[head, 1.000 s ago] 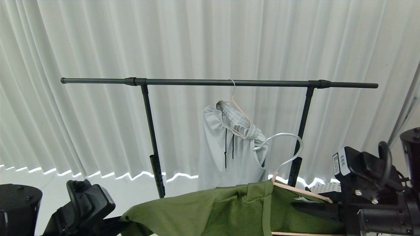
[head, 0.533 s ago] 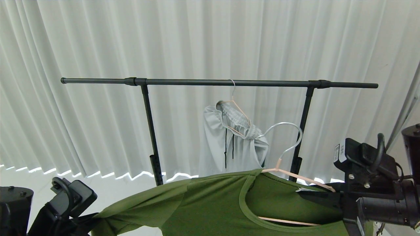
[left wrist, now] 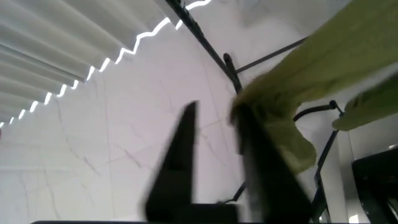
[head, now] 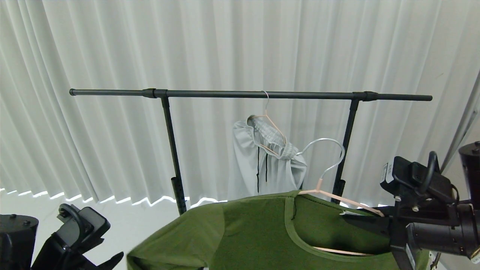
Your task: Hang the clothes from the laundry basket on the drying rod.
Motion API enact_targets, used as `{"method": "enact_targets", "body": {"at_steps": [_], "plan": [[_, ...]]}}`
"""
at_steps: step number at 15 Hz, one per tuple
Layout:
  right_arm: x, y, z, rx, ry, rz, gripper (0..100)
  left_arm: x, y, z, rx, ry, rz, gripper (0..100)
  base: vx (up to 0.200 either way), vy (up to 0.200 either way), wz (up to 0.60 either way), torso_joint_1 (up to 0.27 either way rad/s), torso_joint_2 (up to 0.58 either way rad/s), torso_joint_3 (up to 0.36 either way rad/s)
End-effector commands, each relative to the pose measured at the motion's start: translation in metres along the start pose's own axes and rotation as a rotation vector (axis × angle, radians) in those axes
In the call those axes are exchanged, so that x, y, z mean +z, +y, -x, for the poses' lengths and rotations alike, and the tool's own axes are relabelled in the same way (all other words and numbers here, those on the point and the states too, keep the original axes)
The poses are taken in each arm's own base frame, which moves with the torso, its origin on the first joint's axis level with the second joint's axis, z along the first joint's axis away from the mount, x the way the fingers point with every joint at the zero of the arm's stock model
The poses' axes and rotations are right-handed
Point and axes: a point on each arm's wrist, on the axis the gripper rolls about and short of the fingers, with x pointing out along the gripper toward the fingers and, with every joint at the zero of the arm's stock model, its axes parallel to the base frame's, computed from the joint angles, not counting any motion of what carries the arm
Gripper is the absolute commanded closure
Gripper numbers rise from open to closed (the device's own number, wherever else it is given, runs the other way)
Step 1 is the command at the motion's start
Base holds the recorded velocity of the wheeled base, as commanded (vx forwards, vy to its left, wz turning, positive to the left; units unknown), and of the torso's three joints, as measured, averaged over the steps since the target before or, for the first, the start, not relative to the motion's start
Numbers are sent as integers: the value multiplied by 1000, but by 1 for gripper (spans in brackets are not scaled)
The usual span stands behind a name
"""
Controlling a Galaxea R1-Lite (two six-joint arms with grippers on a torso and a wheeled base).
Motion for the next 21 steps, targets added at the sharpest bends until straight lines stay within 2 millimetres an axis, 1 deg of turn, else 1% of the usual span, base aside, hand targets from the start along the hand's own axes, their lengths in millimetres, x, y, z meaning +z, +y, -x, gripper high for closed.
{"method": "enact_targets", "body": {"at_steps": [1,3,6,9,12,16,17,21], "plan": [[-1,-3,-1,-21,11,-13,100,3,0,4,-9,-38,-2,0,0,0,0,0,0,0],[-4,-8,0,-80,43,-56,100,9,0,10,-48,-107,-6,0,0,0,0,0,0,0],[-12,-15,9,-174,133,-141,100,9,0,17,-82,-165,1,0,0,0,0,0,0,0],[-23,-17,19,-271,239,-216,100,9,2,16,-68,-157,10,0,0,0,0,0,0,0],[-38,-21,35,-387,365,-267,100,8,4,17,-53,-154,11,0,0,0,0,0,0,0],[-50,-29,52,-500,441,-341,100,7,4,16,-46,-146,15,0,0,0,0,0,0,0],[-54,-32,58,-559,459,-364,100,6,5,16,-40,-141,20,0,0,0,0,0,0,0],[-65,-42,76,-684,509,-466,100,7,6,16,-36,-146,18,0,0,0,0,0,0,0]]}}
